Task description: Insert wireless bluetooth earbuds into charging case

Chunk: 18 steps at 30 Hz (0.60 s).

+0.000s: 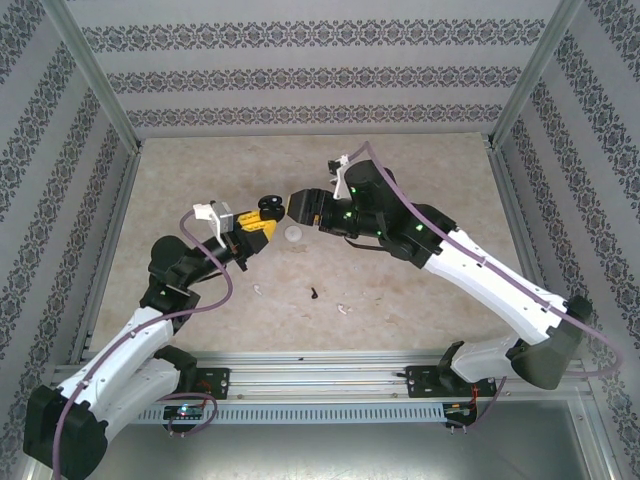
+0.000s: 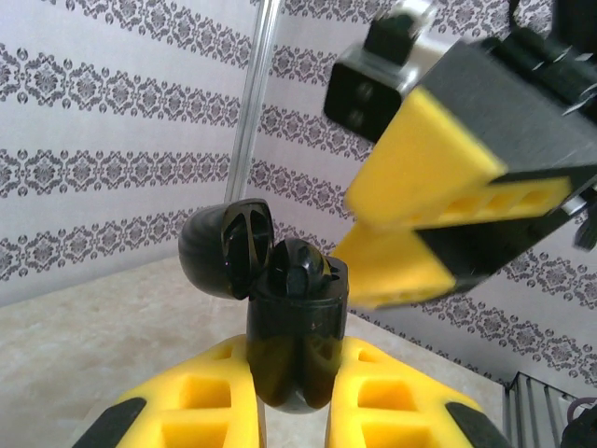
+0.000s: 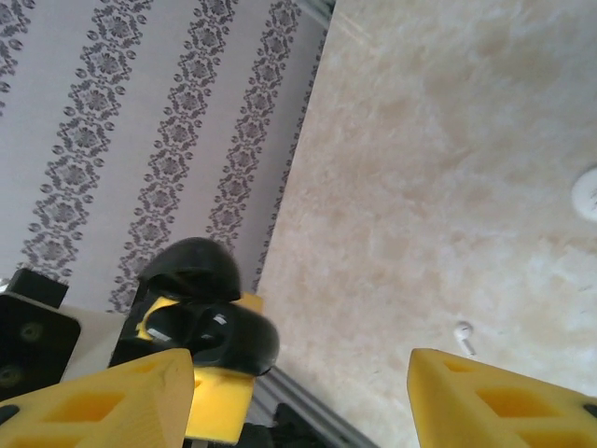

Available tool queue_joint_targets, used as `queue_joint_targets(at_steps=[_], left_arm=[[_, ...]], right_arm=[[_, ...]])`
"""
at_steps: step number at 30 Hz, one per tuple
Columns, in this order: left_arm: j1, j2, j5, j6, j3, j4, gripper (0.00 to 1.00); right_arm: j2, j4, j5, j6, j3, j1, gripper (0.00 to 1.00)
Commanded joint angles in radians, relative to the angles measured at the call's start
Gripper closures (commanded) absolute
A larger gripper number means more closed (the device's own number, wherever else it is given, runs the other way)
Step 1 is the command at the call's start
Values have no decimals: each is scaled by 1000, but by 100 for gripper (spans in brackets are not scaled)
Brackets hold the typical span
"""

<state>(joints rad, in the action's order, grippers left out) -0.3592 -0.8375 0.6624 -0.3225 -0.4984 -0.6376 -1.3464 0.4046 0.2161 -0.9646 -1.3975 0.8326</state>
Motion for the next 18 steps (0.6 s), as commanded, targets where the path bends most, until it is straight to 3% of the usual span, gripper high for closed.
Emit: queue_joint_targets(at_steps=[1, 11, 18], left_arm=[[-4, -6, 29, -42, -35, -89, 100], [-5, -35, 44, -66, -62, -128, 100], [-4, -39, 47, -79, -68, -148, 100]], right_arm=[[7, -197, 101, -117, 27, -11, 38], [-32, -306, 166, -192, 66, -19, 38], [-36, -355, 173, -225, 97, -24, 45]])
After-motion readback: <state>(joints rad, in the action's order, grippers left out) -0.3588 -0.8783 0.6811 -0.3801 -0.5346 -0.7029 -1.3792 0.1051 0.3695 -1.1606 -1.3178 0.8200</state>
